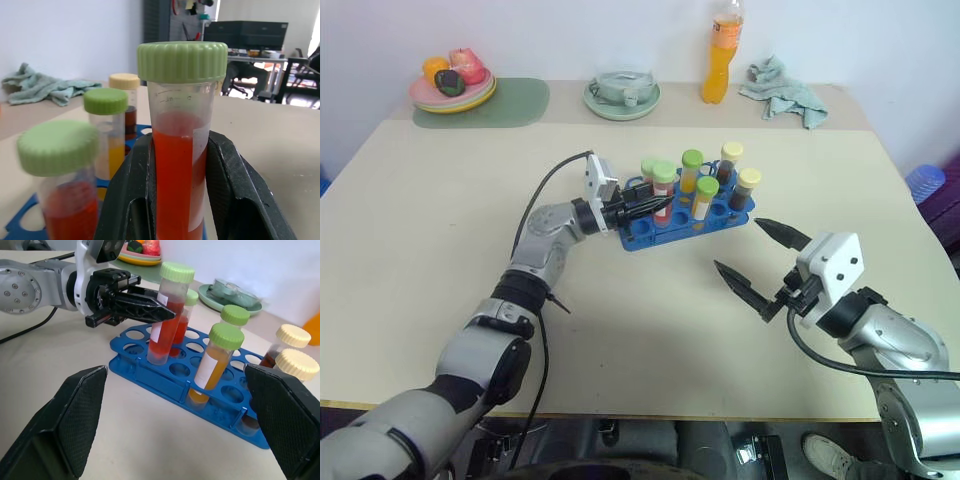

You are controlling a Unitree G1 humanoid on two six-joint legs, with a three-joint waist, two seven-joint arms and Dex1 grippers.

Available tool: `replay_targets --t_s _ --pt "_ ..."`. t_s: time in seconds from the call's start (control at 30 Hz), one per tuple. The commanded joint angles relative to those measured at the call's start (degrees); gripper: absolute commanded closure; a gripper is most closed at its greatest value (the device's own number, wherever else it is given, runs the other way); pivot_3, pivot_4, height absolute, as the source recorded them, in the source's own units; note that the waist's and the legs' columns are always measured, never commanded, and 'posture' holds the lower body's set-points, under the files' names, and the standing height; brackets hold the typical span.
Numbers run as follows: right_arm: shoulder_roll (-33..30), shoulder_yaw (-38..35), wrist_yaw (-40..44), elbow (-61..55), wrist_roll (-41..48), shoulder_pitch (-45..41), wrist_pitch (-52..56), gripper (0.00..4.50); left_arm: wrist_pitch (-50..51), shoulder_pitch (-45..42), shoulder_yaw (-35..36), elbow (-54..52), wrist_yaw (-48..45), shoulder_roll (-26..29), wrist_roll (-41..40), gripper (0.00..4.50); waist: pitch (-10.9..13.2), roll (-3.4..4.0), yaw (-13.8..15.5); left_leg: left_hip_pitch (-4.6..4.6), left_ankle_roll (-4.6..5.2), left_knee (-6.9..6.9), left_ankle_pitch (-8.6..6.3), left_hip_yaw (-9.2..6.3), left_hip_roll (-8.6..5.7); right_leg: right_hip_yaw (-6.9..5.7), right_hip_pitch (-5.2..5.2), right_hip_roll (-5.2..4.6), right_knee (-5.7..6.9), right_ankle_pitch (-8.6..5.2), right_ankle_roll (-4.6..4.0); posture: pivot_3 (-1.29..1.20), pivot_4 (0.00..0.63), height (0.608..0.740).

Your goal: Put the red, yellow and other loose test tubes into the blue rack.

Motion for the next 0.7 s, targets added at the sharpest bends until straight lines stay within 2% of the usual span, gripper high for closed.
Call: replay_targets --t_s 0.03,0.7 --pt "0.19 -0.04 -0.17 -1.54 0.09 -0.73 -0.29 0.0 0.47 1.07 -1.53 -0.81 -1.09 -0.13 1.27 3.76 0.0 0.0 -0.04 0.0 0.01 0.04 -0.01 -0.03 0.0 -0.03 0.03 0.0 0.0 0.0 0.0 0.0 0.15 0.74" --pt "0.34 -0.28 0.0 -1.32 0.2 -0.6 -0.32 0.0 -0.11 0.26 -0.36 1.79 2.65 0.82 2.66 3.76 -0.01 0.01 -0.07 0.02 0.04 0.17 -0.03 -0.06 0.04 -0.06 0.12 0.01 0.01 0.0 0.0 0.0 0.15 0.74"
